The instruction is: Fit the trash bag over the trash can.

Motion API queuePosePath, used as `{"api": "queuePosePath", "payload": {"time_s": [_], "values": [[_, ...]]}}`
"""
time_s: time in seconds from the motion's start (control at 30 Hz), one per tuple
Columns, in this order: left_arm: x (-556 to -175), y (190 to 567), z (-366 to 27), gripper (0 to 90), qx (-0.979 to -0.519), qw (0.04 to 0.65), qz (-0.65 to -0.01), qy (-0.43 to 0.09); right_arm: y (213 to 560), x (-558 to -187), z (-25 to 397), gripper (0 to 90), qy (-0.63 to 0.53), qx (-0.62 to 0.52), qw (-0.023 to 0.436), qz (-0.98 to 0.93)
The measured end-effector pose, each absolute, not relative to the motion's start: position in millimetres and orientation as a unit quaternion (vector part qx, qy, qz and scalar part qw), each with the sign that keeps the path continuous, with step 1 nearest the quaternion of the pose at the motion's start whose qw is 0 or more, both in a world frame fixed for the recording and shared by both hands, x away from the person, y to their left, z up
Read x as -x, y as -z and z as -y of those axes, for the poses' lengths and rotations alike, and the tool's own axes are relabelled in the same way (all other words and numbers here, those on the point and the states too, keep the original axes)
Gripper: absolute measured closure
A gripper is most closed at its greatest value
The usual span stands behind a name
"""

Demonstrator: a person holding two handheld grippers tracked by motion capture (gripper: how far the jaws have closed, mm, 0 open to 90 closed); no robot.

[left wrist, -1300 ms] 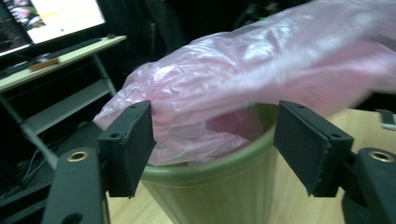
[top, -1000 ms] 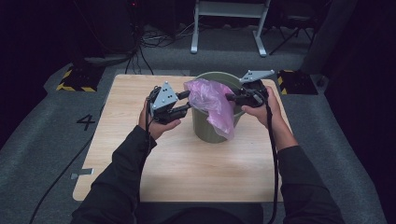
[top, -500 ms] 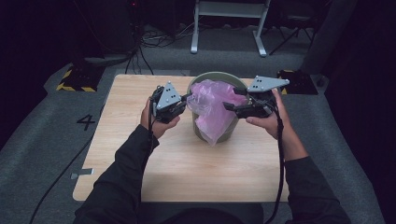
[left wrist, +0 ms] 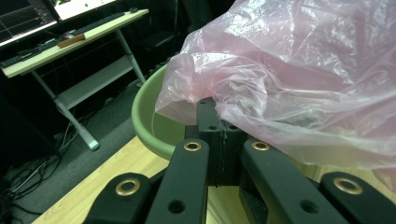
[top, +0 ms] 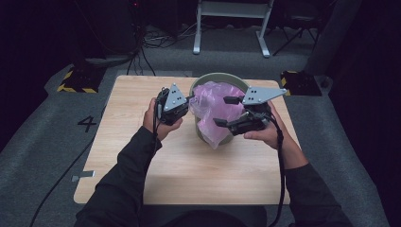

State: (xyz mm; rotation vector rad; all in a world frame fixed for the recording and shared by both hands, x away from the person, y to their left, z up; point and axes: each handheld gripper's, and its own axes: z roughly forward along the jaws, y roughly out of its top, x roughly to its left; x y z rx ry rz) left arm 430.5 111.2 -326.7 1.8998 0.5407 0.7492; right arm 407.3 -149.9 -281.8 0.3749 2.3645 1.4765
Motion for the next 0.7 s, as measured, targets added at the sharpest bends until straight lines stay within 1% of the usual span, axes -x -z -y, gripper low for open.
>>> {"api": "queuePosePath", "payload": {"time_s": [0.1, 0.13, 0.17, 0.23, 0.27, 0.3, 0.33, 0.37, 0.4, 0.43, 0.53, 0.57, 0.6, 0.63, 0.67, 0.7], "values": [[-429.9, 326.8, -110.1, 89.9, -0.784, 0.491, -0.222, -0.308, 285.3, -403.6, 139.8, 21.0, -0.501, -0.131, 0.177, -0.837], [-429.2, 326.6, -110.0, 89.9, -0.783, 0.492, -0.222, -0.308, 288.1, -403.8, 134.8, 25.1, -0.487, -0.134, 0.190, -0.842], [-429.2, 326.6, -110.0, 89.9, -0.783, 0.492, -0.222, -0.308, 288.1, -403.8, 134.8, 25.1, -0.487, -0.134, 0.190, -0.842], [-428.1, 326.2, -110.2, 89.9, -0.786, 0.491, -0.217, -0.307, 290.4, -405.4, 132.0, 35.6, -0.475, -0.145, 0.206, -0.843], [-427.6, 326.4, -110.1, 89.9, -0.787, 0.491, -0.216, -0.306, 291.6, -406.3, 131.1, 43.2, -0.468, -0.148, 0.211, -0.845], [-426.9, 326.7, -110.3, 89.9, -0.788, 0.491, -0.212, -0.304, 294.5, -408.3, 130.8, 57.8, -0.457, -0.149, 0.227, -0.847], [-426.6, 327.0, -110.3, 89.9, -0.789, 0.491, -0.211, -0.304, 294.5, -408.3, 130.8, 57.8, -0.457, -0.149, 0.227, -0.847], [-425.7, 327.7, -110.4, 89.9, -0.789, 0.492, -0.211, -0.302, 295.1, -409.0, 131.0, 61.6, -0.455, -0.149, 0.227, -0.848], [-424.9, 328.9, -111.0, 89.8, -0.790, 0.492, -0.208, -0.301, 297.3, -411.9, 133.0, 72.3, -0.455, -0.151, 0.229, -0.847], [-424.6, 329.3, -111.4, 89.8, -0.790, 0.492, -0.208, -0.301, 297.9, -412.9, 133.8, 75.0, -0.453, -0.153, 0.233, -0.847], [-423.8, 329.9, -111.5, 89.9, -0.789, 0.489, -0.211, -0.305, 299.1, -415.3, 136.8, 76.2, -0.461, -0.160, 0.224, -0.844], [-423.5, 329.9, -111.5, 89.8, -0.789, 0.487, -0.213, -0.308, 299.4, -414.7, 137.3, 74.1, -0.461, -0.159, 0.224, -0.844], [-423.5, 329.8, -111.3, 89.9, -0.790, 0.485, -0.213, -0.309, 299.2, -413.3, 137.6, 66.4, -0.465, -0.157, 0.223, -0.842], [-423.1, 330.1, -110.4, 89.9, -0.792, 0.482, -0.210, -0.310, 297.5, -408.8, 137.6, 46.3, -0.480, -0.148, 0.215, -0.837], [-423.1, 330.1, -110.4, 89.9, -0.792, 0.482, -0.210, -0.310, 297.5, -408.8, 137.6, 46.3, -0.480, -0.148, 0.215, -0.837], [-422.5, 329.9, -109.6, 89.9, -0.795, 0.477, -0.208, -0.313, 296.6, -406.9, 137.1, 39.1, -0.481, -0.145, 0.215, -0.837]]}}
